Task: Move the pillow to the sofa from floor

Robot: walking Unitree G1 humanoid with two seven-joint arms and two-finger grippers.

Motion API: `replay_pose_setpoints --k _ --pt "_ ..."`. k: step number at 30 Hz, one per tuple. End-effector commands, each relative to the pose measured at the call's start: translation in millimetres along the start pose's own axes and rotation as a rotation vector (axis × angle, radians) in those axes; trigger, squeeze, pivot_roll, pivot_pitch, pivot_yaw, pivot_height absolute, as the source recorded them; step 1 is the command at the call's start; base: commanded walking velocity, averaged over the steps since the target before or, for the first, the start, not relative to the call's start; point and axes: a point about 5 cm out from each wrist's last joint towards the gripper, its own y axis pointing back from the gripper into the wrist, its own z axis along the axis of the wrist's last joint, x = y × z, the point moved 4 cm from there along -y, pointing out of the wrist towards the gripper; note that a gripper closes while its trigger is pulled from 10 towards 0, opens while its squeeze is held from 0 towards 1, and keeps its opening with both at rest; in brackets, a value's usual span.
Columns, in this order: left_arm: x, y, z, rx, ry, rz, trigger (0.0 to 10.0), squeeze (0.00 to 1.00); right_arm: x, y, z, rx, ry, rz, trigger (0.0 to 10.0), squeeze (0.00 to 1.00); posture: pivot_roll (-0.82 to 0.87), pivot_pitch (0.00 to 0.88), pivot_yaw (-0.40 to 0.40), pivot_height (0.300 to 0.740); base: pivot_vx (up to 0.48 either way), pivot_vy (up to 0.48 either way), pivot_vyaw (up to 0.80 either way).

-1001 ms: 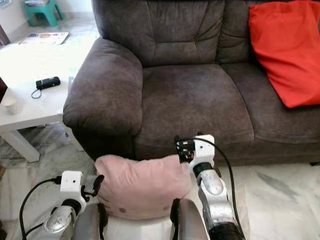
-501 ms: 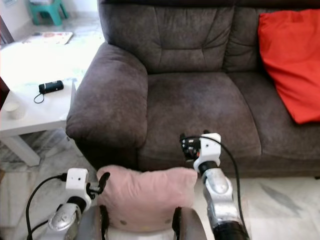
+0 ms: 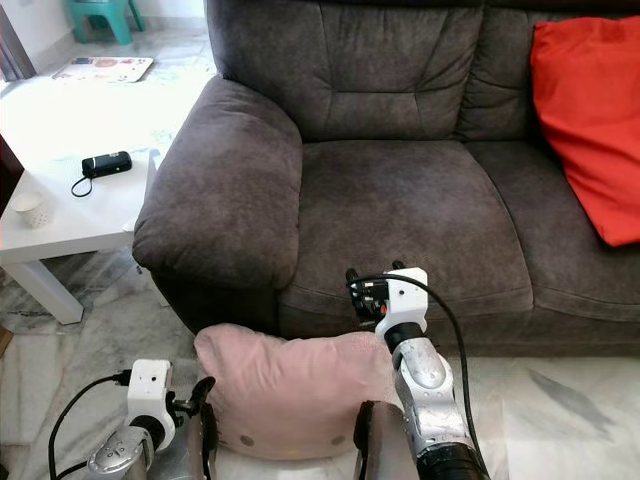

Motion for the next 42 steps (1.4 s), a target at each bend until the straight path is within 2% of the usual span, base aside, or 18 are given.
replay_pose_setpoints --k 1,2,9,14,22,24,28,32,37,42 --pt "3.0 -2.1 -1 0.012 0.024 0.007 10.0 0.00 -0.5 -1.0 4 -0.008 -0.004 0.001 10.0 0.00 0.05 0.093 -0.040 0.525 0.000 0.000 0.00" --pt "4.7 -5.8 -2 0.025 0.052 0.012 10.0 0.00 0.1 -2.2 7 -0.015 -0.003 0.005 10.0 0.00 0.04 0.097 -0.041 0.525 0.000 0.000 0.00" --pt "3.0 -19.7 11 0.010 0.091 0.017 10.0 0.00 -0.7 -2.7 16 -0.038 0.004 0.014 10.0 0.00 0.01 0.113 -0.047 0.525 0.000 0.000 0.00" --pt "4.3 -26.1 20 -0.006 0.079 0.044 10.0 0.00 -1.8 0.4 18 -0.041 0.010 0.021 10.0 0.00 -0.01 0.131 -0.056 0.525 0.000 0.000 0.00" --pt "9.0 -26.6 23 -0.035 0.110 0.088 10.0 0.00 0.5 3.7 30 -0.067 0.016 0.043 10.0 0.00 -0.02 0.165 -0.069 0.525 0.000 0.000 0.00" --pt "10.1 -27.2 25 -0.049 0.105 0.106 10.0 0.00 2.3 0.4 49 -0.110 0.011 0.054 10.0 0.00 -0.03 0.180 -0.079 0.525 0.000 0.000 0.00" --pt "9.6 -27.3 28 -0.071 0.110 0.112 10.0 0.00 3.8 0.6 61 -0.137 0.013 0.069 10.0 0.00 -0.02 0.211 -0.097 0.525 0.000 0.000 0.00" --pt "13.6 -27.5 37 -0.116 0.122 0.135 10.0 0.00 13.0 -2.0 68 -0.141 0.015 0.114 10.0 0.00 -0.02 0.248 -0.117 0.525 0.000 0.000 0.00" --pt "17.8 -28.1 46 -0.148 0.115 0.141 10.0 0.00 19.7 2.3 76 -0.138 0.004 0.135 10.0 0.00 -0.02 0.297 -0.138 0.525 0.000 0.000 0.00" --pt "18.5 -29.1 59 -0.198 0.104 0.135 10.0 0.00 19.2 8.8 86 -0.154 -0.003 0.144 10.0 0.00 -0.02 0.327 -0.146 0.525 0.000 0.000 0.00"
